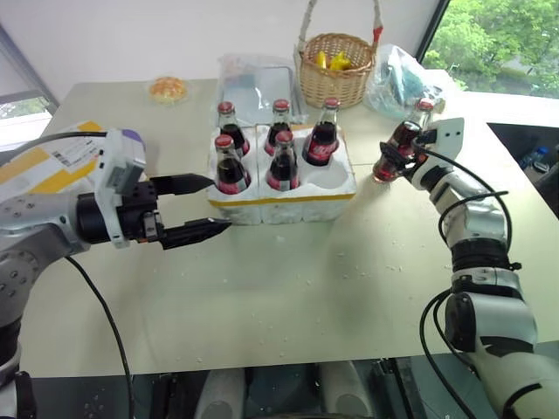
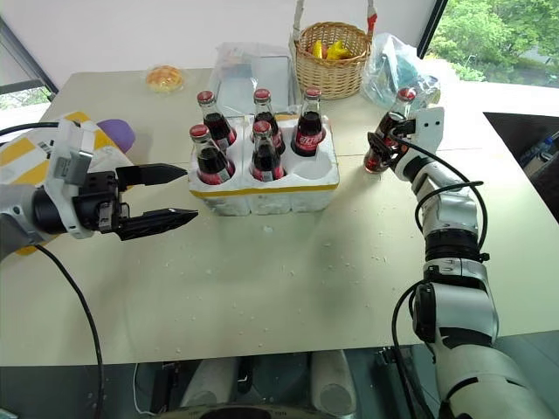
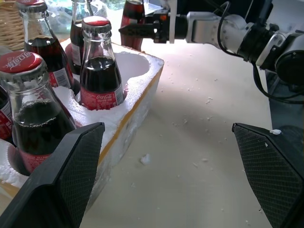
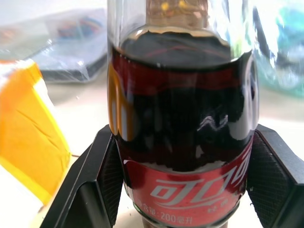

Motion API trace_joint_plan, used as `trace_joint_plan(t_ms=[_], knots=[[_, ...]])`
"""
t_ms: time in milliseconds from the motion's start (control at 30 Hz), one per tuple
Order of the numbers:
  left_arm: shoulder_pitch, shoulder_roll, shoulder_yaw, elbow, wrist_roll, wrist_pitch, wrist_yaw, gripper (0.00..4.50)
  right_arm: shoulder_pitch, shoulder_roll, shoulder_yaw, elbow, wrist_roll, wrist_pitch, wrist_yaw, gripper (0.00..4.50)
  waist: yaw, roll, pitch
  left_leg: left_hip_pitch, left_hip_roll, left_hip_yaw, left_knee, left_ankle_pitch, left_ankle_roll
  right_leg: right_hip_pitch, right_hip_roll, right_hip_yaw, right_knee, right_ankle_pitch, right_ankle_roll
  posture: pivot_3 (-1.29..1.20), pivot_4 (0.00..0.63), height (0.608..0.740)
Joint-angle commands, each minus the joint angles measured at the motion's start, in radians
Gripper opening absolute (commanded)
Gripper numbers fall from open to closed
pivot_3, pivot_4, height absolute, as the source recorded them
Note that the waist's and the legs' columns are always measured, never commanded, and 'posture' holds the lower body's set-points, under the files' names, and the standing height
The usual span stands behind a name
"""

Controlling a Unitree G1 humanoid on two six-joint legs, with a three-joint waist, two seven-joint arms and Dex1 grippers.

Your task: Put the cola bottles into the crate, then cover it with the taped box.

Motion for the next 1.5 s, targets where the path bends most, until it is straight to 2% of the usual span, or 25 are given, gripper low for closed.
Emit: trace_joint_plan(t_ms=[33, 200, 400, 733, 933, 1167, 1233, 1300, 1500], knots=[[0.007, 0.001, 0.031, -0.015, -0.016, -0.011, 0.002, 4.50, -0.026, -0.054, -0.085, -0.289, 0.191, 0.132, 0.086, 2.75, 0.000, 0.001, 0.001, 0.000, 0.000, 0.000, 0.000, 0.000, 0.000, 0.000, 0.000, 0.000, 0.000, 0.000, 0.000, 0.00, 0.150, 0.737], [0.014, -0.017, 0.015, -0.029, -0.015, -0.016, 0.015, 4.50, 0.024, -0.063, -0.091, -0.542, 0.398, 0.373, 0.147, 2.75, 0.000, 0.001, 0.000, 0.000, 0.000, -0.001, -0.001, 0.000, 0.000, -0.001, 0.000, 0.000, 0.002, 0.000, 0.000, 0.00, 0.150, 0.737], [-0.006, -0.015, 0.002, -0.009, 0.000, -0.026, 0.003, 4.50, 0.081, -0.036, 0.024, -0.669, 0.387, 0.418, 0.159, 2.75, 0.001, 0.001, 0.000, 0.000, 0.000, 0.000, 0.001, 0.000, 0.000, 0.000, 0.000, 0.000, 0.001, 0.000, -0.001, 0.00, 0.150, 0.737], [0.006, -0.013, 0.018, -0.020, -0.006, -0.024, 0.009, 4.50, 0.120, 0.007, 0.151, -0.633, 0.263, 0.338, 0.160, 2.75, 0.004, 0.001, 0.000, -0.001, 0.000, 0.000, 0.001, 0.000, 0.000, 0.000, 0.000, 0.000, 0.000, 0.000, 0.000, 0.00, 0.150, 0.737], [0.008, -0.010, 0.024, -0.020, -0.009, -0.024, 0.013, 4.50, 0.120, 0.013, 0.244, -0.594, 0.183, 0.291, 0.226, 2.75, 0.001, 0.000, 0.000, -0.001, 0.000, 0.000, 0.001, 0.000, 0.000, -0.001, 0.000, 0.000, 0.001, 0.000, 0.000, 0.00, 0.150, 0.737], [0.005, -0.012, 0.019, -0.016, -0.001, -0.030, 0.013, 4.50, 0.081, 0.033, 0.296, -0.502, 0.111, 0.252, 0.266, 2.75, -0.003, 0.000, 0.000, 0.001, 0.000, 0.000, 0.001, 0.000, 0.000, -0.001, 0.001, 0.000, 0.002, 0.000, 0.000, 0.00, 0.150, 0.737], [0.004, -0.013, 0.019, -0.016, -0.001, -0.031, 0.015, 4.50, 0.072, 0.034, 0.303, -0.476, 0.094, 0.245, 0.278, 3.81, -0.002, 0.000, 0.000, 0.001, 0.001, 0.000, 0.001, 0.000, 0.000, -0.001, 0.001, 0.000, 0.002, 0.000, 0.000, 0.00, 0.150, 0.737], [0.008, -0.012, 0.021, -0.018, 0.000, -0.033, 0.015, 4.50, 0.065, 0.034, 0.315, -0.448, 0.073, 0.239, 0.289, 4.45, -0.001, 0.000, 0.000, 0.001, 0.001, 0.000, 0.001, 0.000, 0.000, -0.001, 0.001, 0.000, 0.002, 0.000, 0.000, 0.00, 0.150, 0.737], [0.051, -0.003, 0.053, -0.029, 0.010, -0.041, 0.026, 4.50, 0.059, 0.035, 0.309, -0.432, 0.051, 0.226, 0.307, 4.45, -0.001, -0.001, -0.001, 0.001, 0.001, 0.000, 0.001, 0.000, 0.000, 0.000, 0.001, 0.000, 0.003, 0.000, 0.000, 0.00, 0.150, 0.737]])
